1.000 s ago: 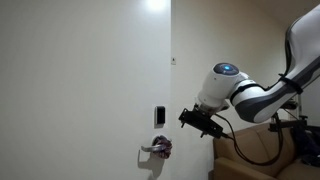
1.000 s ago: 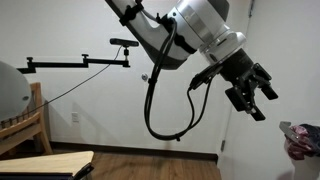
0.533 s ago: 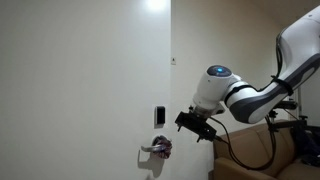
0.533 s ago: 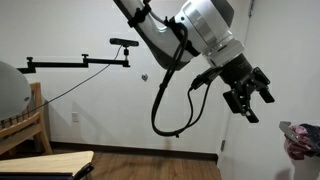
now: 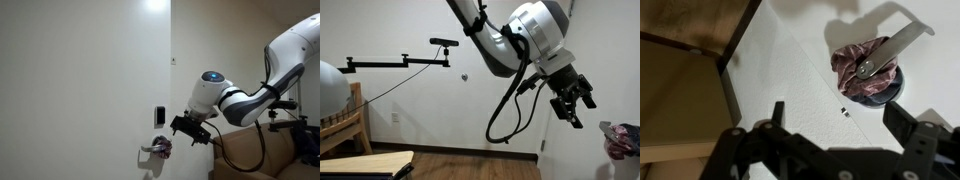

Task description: Open the door

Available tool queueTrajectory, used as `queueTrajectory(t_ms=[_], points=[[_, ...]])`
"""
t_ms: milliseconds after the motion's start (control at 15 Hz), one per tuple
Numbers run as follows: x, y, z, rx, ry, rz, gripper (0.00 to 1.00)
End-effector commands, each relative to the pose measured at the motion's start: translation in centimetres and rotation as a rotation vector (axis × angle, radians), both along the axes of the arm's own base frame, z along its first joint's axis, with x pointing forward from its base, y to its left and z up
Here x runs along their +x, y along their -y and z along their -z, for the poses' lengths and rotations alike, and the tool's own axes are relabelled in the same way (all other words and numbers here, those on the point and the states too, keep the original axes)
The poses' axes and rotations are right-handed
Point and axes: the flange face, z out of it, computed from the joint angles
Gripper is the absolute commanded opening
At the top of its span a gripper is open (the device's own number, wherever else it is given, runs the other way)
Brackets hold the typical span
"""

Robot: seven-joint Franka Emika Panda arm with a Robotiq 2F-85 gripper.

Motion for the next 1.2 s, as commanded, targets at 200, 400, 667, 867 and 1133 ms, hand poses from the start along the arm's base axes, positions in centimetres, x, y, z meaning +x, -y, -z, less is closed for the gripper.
queueTrajectory(t_ms=[200, 400, 667, 867, 1133], points=[[0.9, -0.7, -0.2, 0.060, 0.015, 0.036, 1.00], [2.9, -2.8, -0.7, 0.119, 0.054, 0.057, 1.00], [5.1, -4.6, -0.9, 0.143, 0.089, 0.121, 1.00], [7.3, -3.7, 0.5, 0.144, 0.106, 0.249, 1.00], [9.3, -2.9, 3.5, 0.181, 0.070, 0.353, 1.00]])
